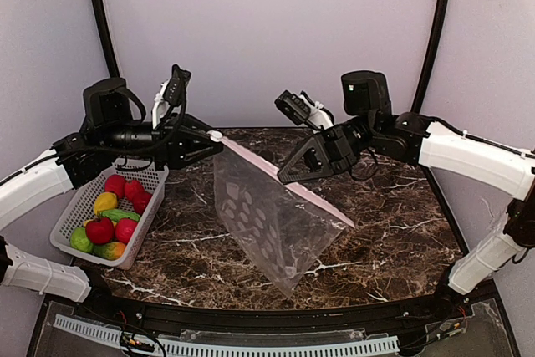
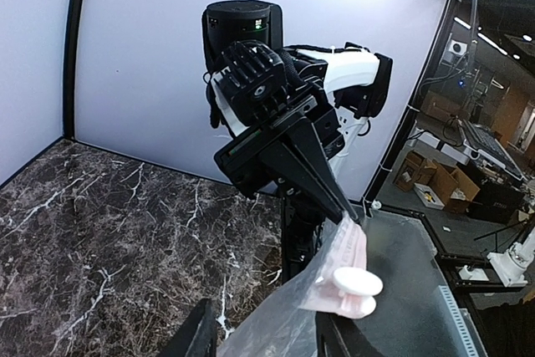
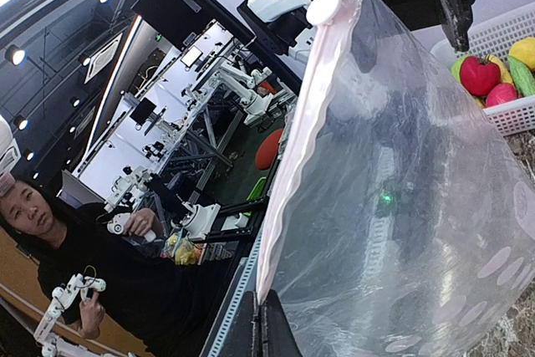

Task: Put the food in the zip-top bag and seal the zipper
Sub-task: Pass from the right arm to the left

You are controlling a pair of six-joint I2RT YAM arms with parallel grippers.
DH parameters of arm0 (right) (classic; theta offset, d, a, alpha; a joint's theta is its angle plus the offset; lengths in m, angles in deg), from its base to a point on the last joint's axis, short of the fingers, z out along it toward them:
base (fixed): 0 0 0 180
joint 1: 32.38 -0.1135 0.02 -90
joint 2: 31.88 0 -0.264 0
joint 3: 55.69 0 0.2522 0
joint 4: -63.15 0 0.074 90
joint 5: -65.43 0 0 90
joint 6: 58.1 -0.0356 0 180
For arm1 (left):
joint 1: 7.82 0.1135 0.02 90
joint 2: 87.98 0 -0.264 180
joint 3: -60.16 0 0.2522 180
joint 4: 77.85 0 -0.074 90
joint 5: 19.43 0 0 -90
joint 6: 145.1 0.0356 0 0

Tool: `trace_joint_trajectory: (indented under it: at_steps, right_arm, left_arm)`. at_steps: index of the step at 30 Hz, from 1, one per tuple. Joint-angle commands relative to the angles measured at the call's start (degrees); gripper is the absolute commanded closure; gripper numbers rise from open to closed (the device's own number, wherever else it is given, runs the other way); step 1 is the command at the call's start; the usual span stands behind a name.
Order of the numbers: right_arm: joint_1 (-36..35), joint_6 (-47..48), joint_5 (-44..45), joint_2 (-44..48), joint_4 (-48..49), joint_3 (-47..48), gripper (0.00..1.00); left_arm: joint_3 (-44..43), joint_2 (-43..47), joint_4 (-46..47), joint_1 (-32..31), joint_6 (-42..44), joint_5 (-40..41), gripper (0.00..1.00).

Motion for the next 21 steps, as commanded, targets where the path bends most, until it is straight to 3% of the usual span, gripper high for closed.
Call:
trace_joint_trajectory:
  at_steps: [1, 9, 12, 14, 18, 21]
  right_arm:
    - [0.02, -1.04, -0.93, 0.94, 2.69, -0.98, 1.00]
    - [0.02, -1.27, 0.13, 0.75, 2.96, -1.38, 1.00]
    - [0.29, -1.25, 1.08, 1.00, 2.86, -1.44, 1.00]
    - [0.79, -1.38, 1.85, 1.30, 2.85, -1.73, 0.87]
    - [2.87, -1.71, 3.87, 3.32, 2.68, -2.83, 0.47]
    - [4.69, -0.25, 8.45, 5.14, -0.60, -2.62, 0.28]
  left_arm:
    - [-0.03, 1.34, 2.83, -0.24, -1.40, -1.92, 0.65]
    - [0.88, 1.05, 4.30, -0.24, -2.37, -2.63, 0.95]
    - [0.96, 1.10, 3.14, -0.23, -1.86, -2.39, 0.99]
    - [1.22, 1.46, 2.23, -0.21, -1.45, -1.69, 0.99]
    - [2.59, 2.69, -0.76, -0.24, -0.88, 4.38, 0.99]
    - [2.40, 2.49, -6.47, -0.22, 0.92, 9.48, 0.99]
